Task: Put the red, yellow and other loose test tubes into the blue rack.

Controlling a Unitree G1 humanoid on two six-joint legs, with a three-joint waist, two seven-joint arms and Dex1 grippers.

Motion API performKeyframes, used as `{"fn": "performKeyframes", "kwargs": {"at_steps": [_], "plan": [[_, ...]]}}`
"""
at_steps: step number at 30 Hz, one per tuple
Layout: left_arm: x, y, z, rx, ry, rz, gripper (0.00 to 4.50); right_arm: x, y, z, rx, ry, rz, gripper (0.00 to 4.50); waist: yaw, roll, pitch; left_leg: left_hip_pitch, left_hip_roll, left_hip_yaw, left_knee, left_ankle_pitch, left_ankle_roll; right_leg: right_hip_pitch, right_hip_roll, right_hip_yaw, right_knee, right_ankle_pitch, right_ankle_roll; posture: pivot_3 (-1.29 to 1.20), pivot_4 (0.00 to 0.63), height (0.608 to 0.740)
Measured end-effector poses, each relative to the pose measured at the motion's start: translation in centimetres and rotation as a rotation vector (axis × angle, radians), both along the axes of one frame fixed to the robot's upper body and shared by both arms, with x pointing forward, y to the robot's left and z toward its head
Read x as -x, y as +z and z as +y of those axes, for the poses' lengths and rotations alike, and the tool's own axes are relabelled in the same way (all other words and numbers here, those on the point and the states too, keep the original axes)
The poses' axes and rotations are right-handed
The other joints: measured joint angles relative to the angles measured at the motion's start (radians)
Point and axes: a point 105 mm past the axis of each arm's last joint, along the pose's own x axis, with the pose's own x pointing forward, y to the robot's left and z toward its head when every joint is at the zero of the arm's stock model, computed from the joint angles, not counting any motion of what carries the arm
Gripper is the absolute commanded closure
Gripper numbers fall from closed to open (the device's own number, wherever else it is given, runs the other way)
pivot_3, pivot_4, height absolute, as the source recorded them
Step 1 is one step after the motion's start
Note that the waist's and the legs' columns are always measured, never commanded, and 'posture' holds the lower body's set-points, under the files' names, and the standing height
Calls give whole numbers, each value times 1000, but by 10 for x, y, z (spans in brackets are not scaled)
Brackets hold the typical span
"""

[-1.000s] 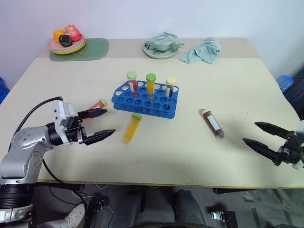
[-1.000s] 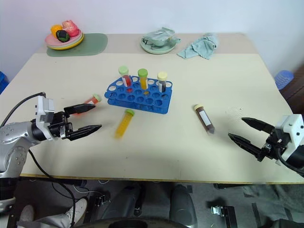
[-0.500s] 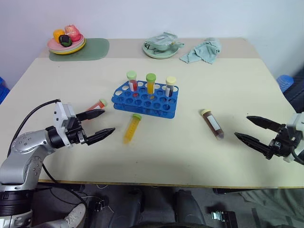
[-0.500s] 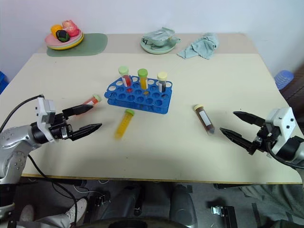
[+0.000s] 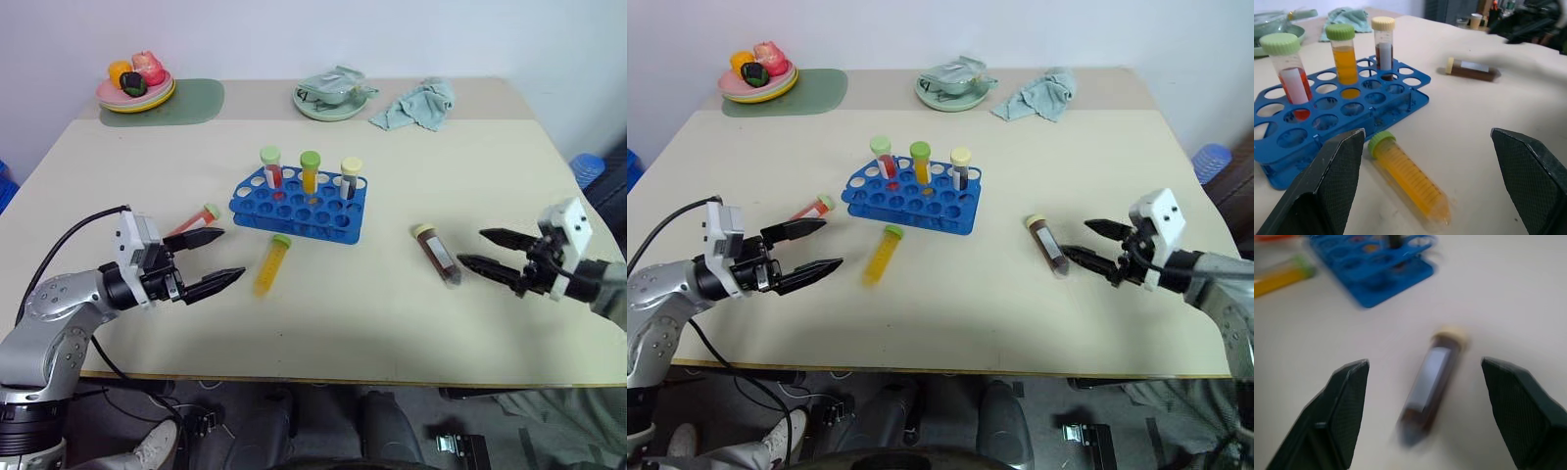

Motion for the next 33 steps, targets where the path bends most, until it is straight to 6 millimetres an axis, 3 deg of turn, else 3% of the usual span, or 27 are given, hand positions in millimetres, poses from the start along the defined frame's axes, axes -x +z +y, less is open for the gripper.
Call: {"fn": "performKeyframes", "kwargs": {"at_steps": [3,9,15,23,33], "plan": [[3,-4,-6,-27,-49,-3,284,-14,3,1,86,-75,85,776,0,0,0,-1,0,0,0,0,0,-1,0,0,-1,0,0,0,150,740],[15,-6,-23,-49,-235,-6,284,-34,1,17,62,-112,296,776,-2,0,1,-1,0,0,-1,0,0,-1,0,0,-1,0,0,0,150,740],[24,-17,-32,-100,-367,11,284,-41,-9,37,36,-100,430,776,-2,1,1,-2,0,1,-2,0,0,-3,0,0,-1,0,0,0,150,740],[26,-20,-39,-91,-400,21,284,-49,-9,62,-7,-105,516,776,-3,1,1,-2,0,1,-2,0,0,-3,0,0,-1,0,0,0,150,740],[30,-24,-40,-101,-404,34,284,-56,-23,61,60,-147,555,776,-4,1,1,-2,0,1,-3,0,0,-4,0,0,-1,0,0,0,150,740]]}}
